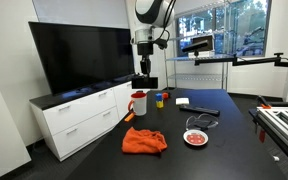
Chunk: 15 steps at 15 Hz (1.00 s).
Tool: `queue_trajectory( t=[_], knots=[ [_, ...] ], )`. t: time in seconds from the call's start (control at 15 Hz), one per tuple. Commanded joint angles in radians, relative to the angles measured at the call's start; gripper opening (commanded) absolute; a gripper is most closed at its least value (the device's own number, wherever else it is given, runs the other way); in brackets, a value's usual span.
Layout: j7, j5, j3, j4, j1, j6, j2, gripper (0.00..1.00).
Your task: Place the black object on top of the cup
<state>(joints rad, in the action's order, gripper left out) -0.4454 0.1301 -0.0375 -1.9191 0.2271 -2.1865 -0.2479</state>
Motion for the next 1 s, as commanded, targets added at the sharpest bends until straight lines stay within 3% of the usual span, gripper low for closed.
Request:
queue_trajectory(
  t=[0.0,0.27,0.93],
  knots=[
    [0.065,-0.039,-0.023,0.097,-0.024,0.013,-0.079,0.08],
    [0.114,-0.053,-0.024,0.175,-0.02,0.009,-0.16,0.08],
    [0.181,-0.085,-0.045,0.287,-0.015,0.035,-0.227,0.08]
  ],
)
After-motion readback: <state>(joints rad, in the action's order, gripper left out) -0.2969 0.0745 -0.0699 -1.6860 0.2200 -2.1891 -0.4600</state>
